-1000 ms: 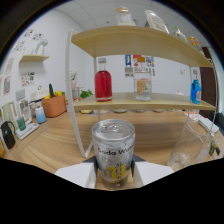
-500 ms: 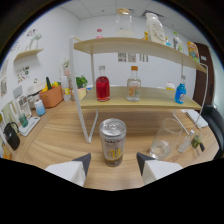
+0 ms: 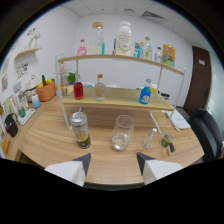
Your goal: Make me a cup of Mojito.
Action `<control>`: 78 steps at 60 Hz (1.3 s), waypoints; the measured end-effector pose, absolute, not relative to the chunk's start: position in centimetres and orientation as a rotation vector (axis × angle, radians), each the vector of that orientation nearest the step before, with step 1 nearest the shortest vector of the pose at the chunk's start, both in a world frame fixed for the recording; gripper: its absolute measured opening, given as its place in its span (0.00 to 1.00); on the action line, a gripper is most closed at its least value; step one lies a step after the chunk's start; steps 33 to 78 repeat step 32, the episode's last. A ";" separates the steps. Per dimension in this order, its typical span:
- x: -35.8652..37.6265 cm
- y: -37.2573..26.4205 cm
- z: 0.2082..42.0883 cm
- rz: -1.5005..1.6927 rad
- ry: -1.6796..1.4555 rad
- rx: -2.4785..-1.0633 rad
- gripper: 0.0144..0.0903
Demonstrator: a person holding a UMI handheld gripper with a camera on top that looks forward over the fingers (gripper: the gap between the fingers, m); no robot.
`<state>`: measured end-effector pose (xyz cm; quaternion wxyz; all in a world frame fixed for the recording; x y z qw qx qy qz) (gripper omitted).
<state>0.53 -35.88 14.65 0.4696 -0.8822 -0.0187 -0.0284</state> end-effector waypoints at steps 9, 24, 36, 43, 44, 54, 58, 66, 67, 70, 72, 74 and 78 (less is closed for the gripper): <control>3.0 -36.4 14.9 -0.058 -0.028 -2.173 0.94; 4.1 -36.6 15.3 -0.020 -0.043 -2.176 0.94; 4.1 -36.9 15.0 0.003 -0.041 -2.186 0.94; 4.1 -36.9 15.0 0.003 -0.041 -2.186 0.94; 4.1 -36.9 15.0 0.003 -0.041 -2.186 0.94; 4.1 -36.9 15.0 0.003 -0.041 -2.186 0.94; 4.1 -36.9 15.0 0.003 -0.041 -2.186 0.94; 4.1 -36.9 15.0 0.003 -0.041 -2.186 0.94; 4.1 -36.9 15.0 0.003 -0.041 -2.186 0.94; 4.1 -36.9 15.0 0.003 -0.041 -2.186 0.94; 4.1 -36.9 15.0 0.003 -0.041 -2.186 0.94; 4.1 -36.9 15.0 0.003 -0.041 -2.186 0.94; 4.1 -36.9 15.0 0.003 -0.041 -2.186 0.94</control>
